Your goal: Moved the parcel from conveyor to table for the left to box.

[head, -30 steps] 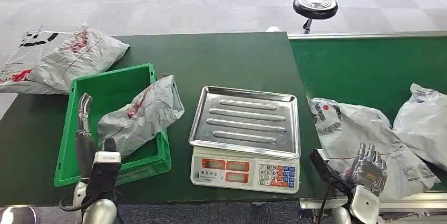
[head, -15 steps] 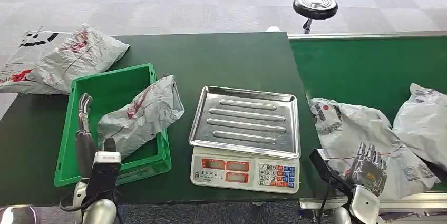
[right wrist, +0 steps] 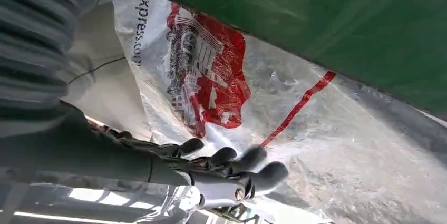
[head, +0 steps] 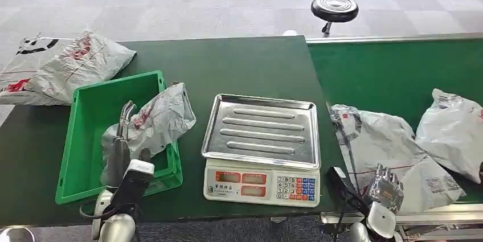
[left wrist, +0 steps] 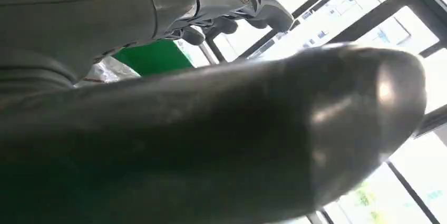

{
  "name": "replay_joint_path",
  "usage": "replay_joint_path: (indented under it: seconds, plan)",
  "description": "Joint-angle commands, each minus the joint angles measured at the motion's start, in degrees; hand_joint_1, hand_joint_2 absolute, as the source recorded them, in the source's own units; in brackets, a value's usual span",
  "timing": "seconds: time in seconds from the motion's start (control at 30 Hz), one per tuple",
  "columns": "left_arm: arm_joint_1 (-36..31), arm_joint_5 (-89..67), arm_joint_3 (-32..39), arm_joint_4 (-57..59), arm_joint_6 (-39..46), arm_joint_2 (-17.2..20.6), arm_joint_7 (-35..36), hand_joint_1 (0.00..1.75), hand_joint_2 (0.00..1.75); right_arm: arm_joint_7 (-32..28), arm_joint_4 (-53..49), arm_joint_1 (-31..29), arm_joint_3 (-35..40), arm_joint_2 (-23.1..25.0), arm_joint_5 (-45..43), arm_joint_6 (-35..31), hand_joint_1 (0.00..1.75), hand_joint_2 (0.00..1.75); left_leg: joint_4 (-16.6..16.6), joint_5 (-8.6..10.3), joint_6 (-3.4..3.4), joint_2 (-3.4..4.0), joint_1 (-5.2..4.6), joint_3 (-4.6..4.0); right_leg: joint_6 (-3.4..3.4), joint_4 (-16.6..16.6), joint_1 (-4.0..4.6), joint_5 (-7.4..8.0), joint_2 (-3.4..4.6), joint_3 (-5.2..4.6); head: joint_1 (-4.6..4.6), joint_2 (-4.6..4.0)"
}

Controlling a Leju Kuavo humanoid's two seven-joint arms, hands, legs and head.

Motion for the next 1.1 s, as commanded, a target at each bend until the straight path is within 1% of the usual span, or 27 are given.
replay_joint_path:
  seconds: [0.03,0.07,0.1,0.13,0.17,0.2,0.23,0.27,0.3,0.33,0.37,0.4,0.47,0.57,0.6,0.63,0.7,0.73,0.77,1.1]
  plan:
    - [-1.74,-0.54,-2.16,3.67,-0.95,0.82,0.49,0.0,0.0,-0.13,7.38,0.78,1.0,0.93,-0.94,1.55,0.0,1.75,-0.06,0.08,0.13,-0.09,0.03,0.03,-0.11,-0.09,0.06,0.06,-0.14,0.11,0.0,0.0]
    - [-1.78,-0.58,-2.23,3.71,-1.04,0.78,0.51,0.0,0.0,-0.19,7.56,0.89,1.02,1.11,-1.07,1.61,0.0,1.75,-0.16,0.23,0.2,-0.24,0.02,-0.1,-0.2,-0.2,0.08,0.16,-0.31,0.03,0.0,0.0]
    - [-1.79,-0.6,-2.22,3.73,-1.07,0.75,0.53,0.0,0.0,-0.21,7.76,0.9,1.06,1.17,-1.11,1.69,0.0,1.75,-0.08,0.12,0.14,-0.14,0.04,0.04,-0.12,-0.12,0.07,0.1,-0.18,0.15,0.0,0.0]
    - [-1.8,-0.6,-2.23,3.74,-1.07,0.74,0.53,0.0,0.0,-0.21,7.81,0.96,1.08,1.22,-1.11,1.7,0.0,1.75,-0.16,0.24,0.19,-0.25,0.05,-0.07,-0.18,-0.21,0.1,0.18,-0.3,0.08,0.0,0.0]
    - [-1.83,-0.66,-2.27,3.76,-1.16,0.72,0.56,0.0,0.0,-0.23,8.07,0.93,1.11,1.3,-1.18,1.77,0.0,1.75,-0.09,0.13,0.15,-0.14,0.05,0.11,-0.09,-0.14,0.08,0.12,-0.18,0.21,0.0,0.0]
    - [-1.81,-0.78,-2.36,3.62,-1.27,0.7,0.56,0.0,0.0,-0.25,8.23,0.86,1.09,1.36,-1.28,1.78,0.0,1.75,-0.14,0.19,0.17,-0.19,0.05,0.08,-0.14,-0.19,0.1,0.16,-0.24,0.2,0.0,0.0]
    - [-1.78,-0.83,-2.41,3.53,-1.29,0.68,0.55,0.0,0.0,-0.26,8.14,0.87,1.09,1.38,-1.3,1.77,0.0,1.75,-0.06,0.09,0.14,-0.08,0.05,0.23,-0.1,-0.11,0.08,0.11,-0.11,0.31,0.0,0.0]
    - [-1.76,-0.92,-2.49,3.32,-1.35,0.68,0.55,0.0,0.0,-0.33,7.75,0.99,0.97,1.45,-1.45,1.51,0.0,1.75,-0.13,0.19,0.18,-0.17,0.06,0.11,-0.16,-0.18,0.1,0.18,-0.21,0.23,0.0,0.0]
    - [-1.81,-0.97,-2.59,3.21,-1.48,0.7,0.58,0.0,0.0,-0.85,7.61,1.03,0.75,1.59,-2.0,1.41,0.0,1.75,-0.05,0.09,0.14,-0.08,0.07,0.26,-0.1,-0.11,0.09,0.12,-0.1,0.36,0.0,0.0]
    - [-1.86,-0.97,-2.61,3.29,-1.59,0.71,0.61,0.0,0.0,-1.07,7.64,1.06,0.85,1.48,-2.03,1.53,0.0,1.75,-0.14,0.22,0.18,-0.19,0.06,0.09,-0.17,-0.19,0.1,0.21,-0.23,0.22,0.0,0.0]
    - [-1.9,-0.95,-2.48,3.39,-1.65,0.61,0.67,0.0,0.0,-2.28,7.11,1.42,0.74,1.63,-2.91,0.73,0.7,1.75,-0.07,0.15,0.15,-0.13,0.1,0.18,-0.13,-0.14,0.12,0.17,-0.16,0.29,0.0,0.0]
    - [-1.76,-0.94,-2.41,3.49,-1.67,0.6,0.68,0.0,0.0,-2.43,7.12,1.56,0.78,1.66,-3.04,0.64,1.75,1.75,-0.16,0.23,0.19,-0.2,0.09,0.11,-0.17,-0.21,0.13,0.22,-0.24,0.24,0.0,0.0]
    - [-1.73,-0.9,-2.29,3.84,-1.69,0.66,0.66,0.0,0.0,-3.09,6.93,1.74,0.66,1.78,-3.8,0.4,1.75,1.75,-0.01,0.06,0.1,-0.04,0.1,0.34,-0.07,-0.06,0.11,0.1,-0.05,0.4,0.0,0.0]
    - [-1.66,-0.89,-2.28,3.88,-1.7,0.68,0.65,0.0,0.0,-3.08,6.9,1.64,0.67,1.77,-3.79,0.41,1.75,1.75,-0.12,0.15,0.14,-0.13,0.1,0.2,-0.16,-0.15,0.13,0.15,-0.16,0.29,0.0,0.0]
    - [-1.66,-0.89,-2.28,3.88,-1.7,0.68,0.65,0.0,0.0,-3.08,6.9,1.64,0.67,1.77,-3.79,0.41,1.75,1.75,-0.06,0.05,0.1,-0.03,0.12,0.36,-0.12,-0.11,0.14,0.09,-0.04,0.42,0.0,0.0]
    - [-1.66,-0.89,-2.28,3.88,-1.7,0.68,0.65,0.0,0.0,-3.08,6.9,1.64,0.67,1.77,-3.79,0.41,1.75,1.75,-0.16,0.13,0.14,-0.12,0.11,0.25,-0.21,-0.19,0.15,0.16,-0.15,0.33,0.0,0.0]
    - [-1.66,-0.89,-2.28,3.88,-1.7,0.68,0.65,0.0,0.0,-3.08,6.9,1.64,0.67,1.77,-3.79,0.41,1.75,1.75,-0.04,0.02,0.06,0.0,0.14,0.41,-0.14,-0.08,0.16,0.08,0.01,0.48,0.0,0.0]
    - [-1.66,-0.89,-2.28,3.88,-1.7,0.68,0.65,0.0,0.0,-3.08,6.9,1.64,0.67,1.77,-3.79,0.41,1.75,1.75,-0.15,0.11,0.1,-0.11,0.16,0.31,-0.22,-0.18,0.2,0.14,-0.12,0.42,0.0,0.0]
    - [-1.66,-0.89,-2.28,3.88,-1.7,0.68,0.65,0.0,0.0,-3.08,6.9,1.64,0.67,1.77,-3.79,0.41,1.75,1.75,-0.07,0.02,0.03,-0.06,0.21,0.37,-0.18,-0.13,0.25,0.1,-0.04,0.48,0.0,0.0]
    - [-1.66,-0.89,-2.28,3.88,-1.7,0.68,0.65,0.0,0.0,-3.08,6.9,1.64,0.67,1.77,-3.79,0.41,1.75,1.75,-0.09,0.04,0.03,-0.07,0.21,0.33,-0.21,-0.13,0.25,0.11,-0.05,0.42,0.0,0.0]
